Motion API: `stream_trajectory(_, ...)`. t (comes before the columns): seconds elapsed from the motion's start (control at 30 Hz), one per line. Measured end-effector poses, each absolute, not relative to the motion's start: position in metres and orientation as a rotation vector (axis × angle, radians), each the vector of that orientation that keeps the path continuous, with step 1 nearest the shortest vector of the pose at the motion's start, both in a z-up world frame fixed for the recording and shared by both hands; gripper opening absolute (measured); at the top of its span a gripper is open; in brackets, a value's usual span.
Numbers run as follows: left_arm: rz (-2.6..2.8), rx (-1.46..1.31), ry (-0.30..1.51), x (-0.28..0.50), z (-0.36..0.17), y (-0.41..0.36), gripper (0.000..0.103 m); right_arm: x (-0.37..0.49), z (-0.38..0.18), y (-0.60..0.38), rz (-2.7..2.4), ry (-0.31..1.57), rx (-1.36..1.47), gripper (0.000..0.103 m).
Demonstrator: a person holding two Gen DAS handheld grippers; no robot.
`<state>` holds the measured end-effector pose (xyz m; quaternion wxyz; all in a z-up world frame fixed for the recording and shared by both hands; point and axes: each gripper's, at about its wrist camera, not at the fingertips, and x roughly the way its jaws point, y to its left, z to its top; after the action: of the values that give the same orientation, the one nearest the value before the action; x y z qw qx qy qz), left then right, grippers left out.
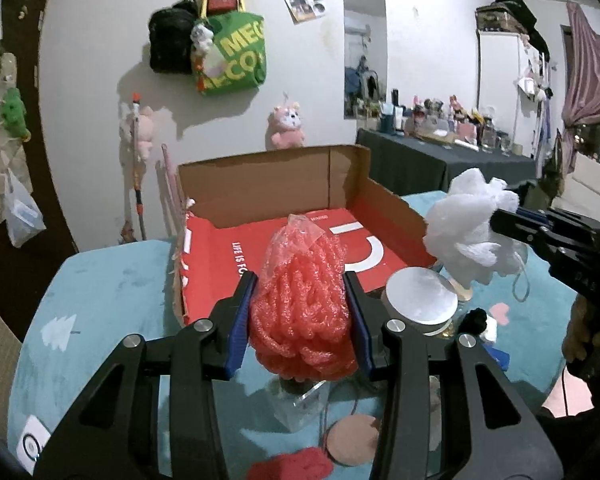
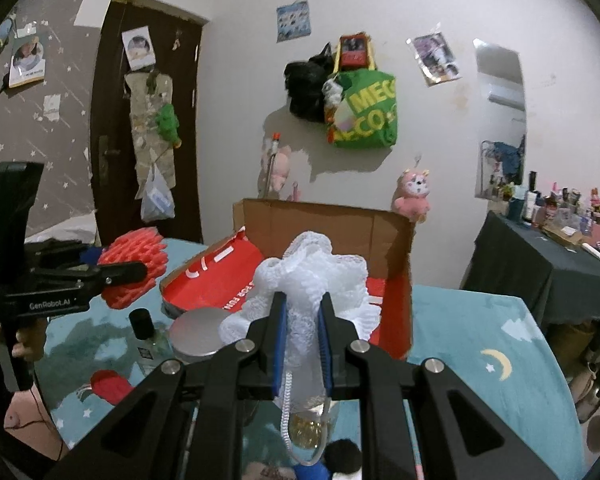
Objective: Organize soft objects
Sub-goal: 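Carry both poufs into the red-lined cardboard box and lower them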
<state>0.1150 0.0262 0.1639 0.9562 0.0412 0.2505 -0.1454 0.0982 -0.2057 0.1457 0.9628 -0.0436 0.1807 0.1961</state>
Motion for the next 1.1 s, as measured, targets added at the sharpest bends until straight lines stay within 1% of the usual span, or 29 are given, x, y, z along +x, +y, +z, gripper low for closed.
stream_trajectory(0.37,-0.368,0.092,0.675,0.194,0.162,0.028,0.041,0.171,0.141,-0.183,0.456,0.551,-0.125,0.016)
stream_trajectory(0.53,-0.397,0.109,0.774,0.245,0.157,0.018,0.040,0.231,0.135,-0.169,0.469,0.674,-0.140,0.016)
stream_trajectory(0.77,-0.403,0.162,0.905,0.321,0.126,-0.007,0.041,0.324,0.114,-0.152,0.448,0.846,-0.176,0.016)
stream_trajectory(0.93,-0.381,0.174,0.949,0.366,0.103,-0.015,0.041,0.367,0.099,-0.148,0.424,0.898,-0.171,0.016)
stream_trajectory(1.1,-0.348,0.179,0.966,0.398,0.090,-0.019,0.041,0.396,0.090,-0.148,0.402,0.910,-0.164,0.016)
